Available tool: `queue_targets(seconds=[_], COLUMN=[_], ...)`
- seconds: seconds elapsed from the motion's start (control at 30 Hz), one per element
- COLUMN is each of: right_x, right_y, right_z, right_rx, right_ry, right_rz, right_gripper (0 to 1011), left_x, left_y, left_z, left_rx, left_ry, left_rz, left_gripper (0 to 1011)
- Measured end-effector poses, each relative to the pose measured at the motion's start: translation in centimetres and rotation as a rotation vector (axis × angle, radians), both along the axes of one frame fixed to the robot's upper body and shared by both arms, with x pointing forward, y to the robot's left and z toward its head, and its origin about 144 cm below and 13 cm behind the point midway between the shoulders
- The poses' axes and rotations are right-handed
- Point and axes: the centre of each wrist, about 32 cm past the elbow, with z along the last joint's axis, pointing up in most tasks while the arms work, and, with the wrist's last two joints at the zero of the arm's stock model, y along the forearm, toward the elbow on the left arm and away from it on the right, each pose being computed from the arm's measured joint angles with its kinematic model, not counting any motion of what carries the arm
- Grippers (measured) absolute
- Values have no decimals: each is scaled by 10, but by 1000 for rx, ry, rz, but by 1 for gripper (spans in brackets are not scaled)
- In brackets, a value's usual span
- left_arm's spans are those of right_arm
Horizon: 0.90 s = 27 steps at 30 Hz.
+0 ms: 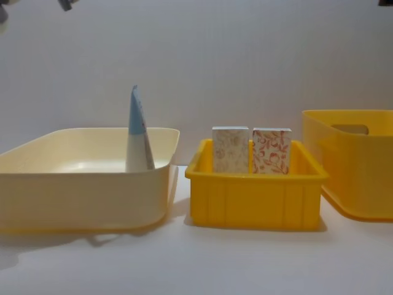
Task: Bimanual collaborative sorting of washing and personal care products
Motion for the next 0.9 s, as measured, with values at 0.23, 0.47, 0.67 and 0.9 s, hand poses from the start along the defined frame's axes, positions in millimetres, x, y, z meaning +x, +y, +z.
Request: queue_targets(seconds=[0.23,0.47,0.67,0.9], right_x=[1,2,5,5], right_y=[0,0,-2,-3], right_z=[4,9,12,11], right_rx=[-20,-51,-75,-89], right_ry=[13,33,46,23], right_rz=[86,192,284,316], right_gripper=[1001,1001,1001,1001], left_x=[6,5,2,0], left_y=[-3,-4,-1,1], left_z=[0,3,10,17], left_rx=[-4,27,97,162], left_ry=[4,17,38,64], left_rz=[-54,-45,-8,22], left_gripper=[235,236,236,236])
